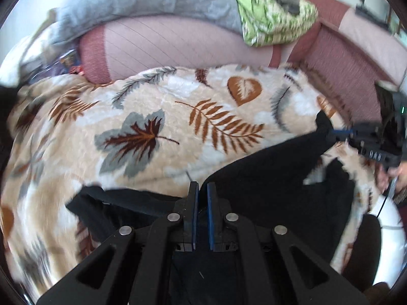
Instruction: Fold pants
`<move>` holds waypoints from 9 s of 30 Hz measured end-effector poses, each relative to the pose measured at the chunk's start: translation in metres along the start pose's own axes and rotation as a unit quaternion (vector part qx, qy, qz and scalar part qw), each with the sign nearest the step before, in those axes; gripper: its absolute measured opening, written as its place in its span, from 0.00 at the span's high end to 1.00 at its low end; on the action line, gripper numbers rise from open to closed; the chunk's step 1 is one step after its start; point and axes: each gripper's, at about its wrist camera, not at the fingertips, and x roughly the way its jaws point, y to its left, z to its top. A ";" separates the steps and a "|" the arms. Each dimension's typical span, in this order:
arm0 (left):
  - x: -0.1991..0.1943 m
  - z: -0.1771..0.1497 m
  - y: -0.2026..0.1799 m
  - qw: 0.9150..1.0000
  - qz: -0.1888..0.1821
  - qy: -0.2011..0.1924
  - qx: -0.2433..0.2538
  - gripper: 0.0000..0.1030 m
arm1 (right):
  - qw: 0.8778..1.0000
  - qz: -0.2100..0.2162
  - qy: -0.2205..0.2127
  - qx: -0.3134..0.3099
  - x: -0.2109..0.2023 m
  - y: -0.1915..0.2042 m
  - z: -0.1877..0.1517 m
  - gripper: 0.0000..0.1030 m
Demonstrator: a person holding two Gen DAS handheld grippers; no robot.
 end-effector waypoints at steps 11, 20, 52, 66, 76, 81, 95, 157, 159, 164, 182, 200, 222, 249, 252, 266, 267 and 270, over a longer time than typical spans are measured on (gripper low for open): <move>-0.054 -0.141 -0.035 0.998 -0.017 0.006 -0.068 0.99 | 0.995 0.064 0.033 0.066 -0.042 0.066 -0.137 0.94; -0.065 -0.201 -0.037 0.991 -0.013 0.043 -0.126 0.99 | 0.975 0.081 0.052 0.200 -0.044 0.042 -0.204 0.83; -0.050 -0.142 -0.077 0.987 -0.016 -0.001 -0.158 0.58 | 0.930 -0.207 0.018 0.303 -0.039 -0.135 -0.163 0.86; -0.064 -0.156 -0.066 0.981 -0.036 -0.027 -0.186 0.56 | 0.969 -0.099 0.016 0.224 -0.047 -0.057 -0.171 0.41; -0.066 -0.161 -0.054 0.977 -0.025 -0.036 -0.207 0.53 | 0.970 -0.175 0.010 0.171 -0.064 -0.040 -0.161 0.89; -0.063 -0.163 -0.053 0.978 -0.018 -0.030 -0.205 0.53 | 0.958 -0.215 0.009 0.190 -0.070 -0.059 -0.164 0.90; -0.093 -0.168 0.015 0.956 0.037 -0.079 -0.279 0.29 | 0.925 -0.309 -0.024 0.220 -0.121 -0.074 -0.177 0.44; -0.077 -0.156 0.026 0.956 -0.008 -0.053 -0.288 0.50 | 0.996 0.082 -0.009 0.030 0.034 0.102 -0.042 0.42; -0.064 -0.144 0.021 0.961 -0.011 -0.047 -0.272 0.49 | 0.993 0.116 0.025 0.030 0.052 0.104 -0.038 0.42; -0.018 -0.119 0.048 0.964 0.034 -0.028 -0.260 0.46 | 0.994 0.094 0.044 0.023 0.065 0.107 -0.035 0.95; -0.039 -0.124 0.022 0.970 0.082 -0.048 -0.225 0.34 | 0.987 -0.152 0.014 0.040 0.012 0.088 -0.044 0.31; -0.023 -0.168 -0.026 0.972 0.138 0.050 -0.182 0.33 | 0.972 0.173 0.063 0.148 0.015 0.127 -0.136 0.53; -0.040 -0.061 -0.275 0.998 -0.013 -0.009 0.065 0.25 | 0.944 -0.250 -0.036 0.211 -0.143 0.012 -0.202 0.18; 0.012 -0.100 -0.142 0.992 0.011 0.057 -0.110 0.25 | 0.954 -0.136 -0.022 0.267 -0.089 -0.010 -0.191 0.15; 0.031 -0.088 -0.158 0.995 0.021 0.060 -0.071 0.25 | 0.937 -0.172 -0.018 0.303 -0.109 -0.047 -0.207 0.17; 0.136 -0.043 -0.208 0.993 0.026 0.109 -0.036 0.25 | 0.947 -0.048 -0.022 0.318 -0.033 -0.105 -0.175 0.46; 0.133 -0.041 -0.208 0.993 0.020 0.108 -0.037 0.25 | 0.950 -0.077 -0.032 0.300 -0.031 -0.111 -0.172 0.45; 0.117 -0.039 -0.208 0.995 -0.002 0.095 -0.041 0.25 | 0.935 -0.147 -0.034 0.320 -0.041 -0.129 -0.176 0.32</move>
